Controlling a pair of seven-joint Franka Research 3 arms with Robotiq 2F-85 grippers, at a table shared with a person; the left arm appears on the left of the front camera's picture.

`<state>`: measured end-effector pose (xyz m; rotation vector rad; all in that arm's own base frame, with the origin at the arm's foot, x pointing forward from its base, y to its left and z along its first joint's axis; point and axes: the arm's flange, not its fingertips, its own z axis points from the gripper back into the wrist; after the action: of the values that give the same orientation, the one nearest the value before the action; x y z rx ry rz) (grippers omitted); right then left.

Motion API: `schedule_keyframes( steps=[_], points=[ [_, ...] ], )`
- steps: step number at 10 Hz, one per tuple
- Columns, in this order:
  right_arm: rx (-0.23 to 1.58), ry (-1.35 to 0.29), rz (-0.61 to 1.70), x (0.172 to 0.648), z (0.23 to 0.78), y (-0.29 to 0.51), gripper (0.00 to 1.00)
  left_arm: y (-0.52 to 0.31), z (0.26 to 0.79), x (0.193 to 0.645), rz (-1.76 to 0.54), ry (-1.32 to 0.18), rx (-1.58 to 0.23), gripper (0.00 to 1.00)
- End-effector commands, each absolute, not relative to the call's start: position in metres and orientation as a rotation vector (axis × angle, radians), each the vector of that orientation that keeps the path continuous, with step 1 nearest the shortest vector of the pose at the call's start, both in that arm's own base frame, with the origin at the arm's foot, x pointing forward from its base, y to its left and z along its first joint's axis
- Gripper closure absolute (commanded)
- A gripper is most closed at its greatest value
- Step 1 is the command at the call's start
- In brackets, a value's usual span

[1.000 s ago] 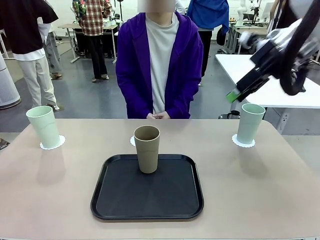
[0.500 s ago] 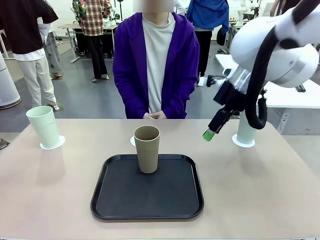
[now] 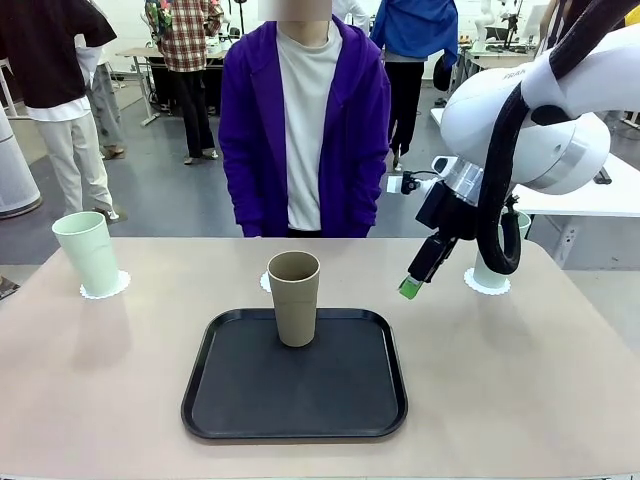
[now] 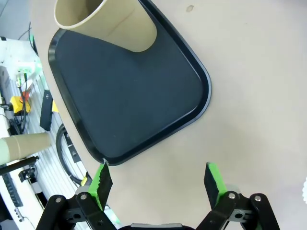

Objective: Place coasters on the table and set cups on them.
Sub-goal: Take one Reusable plastic cup from the Flat Tray and place it on a coaster set by the human.

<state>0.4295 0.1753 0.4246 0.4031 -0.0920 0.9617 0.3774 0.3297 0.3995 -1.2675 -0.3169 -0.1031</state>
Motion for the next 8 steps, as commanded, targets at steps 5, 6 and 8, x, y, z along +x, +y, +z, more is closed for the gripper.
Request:
schedule_keyframes(
  steps=[5, 6, 8],
  points=[
    [0.402, -0.097, 0.967, 0.429, 0.427, 0.177, 0.0, 0.33, 0.402, 0.376, -0.094, -0.315, -1.264, 0.0],
    [0.503, -0.261, 1.139, 0.433, 0.429, 0.175, 0.0, 0.33, 0.402, 0.376, -0.094, -0.315, -1.264, 0.0],
    [0.714, -0.476, 1.347, 0.451, 0.405, 0.17, 0.0, 0.33, 0.402, 0.376, -0.094, -0.315, -1.264, 0.0]
  ],
)
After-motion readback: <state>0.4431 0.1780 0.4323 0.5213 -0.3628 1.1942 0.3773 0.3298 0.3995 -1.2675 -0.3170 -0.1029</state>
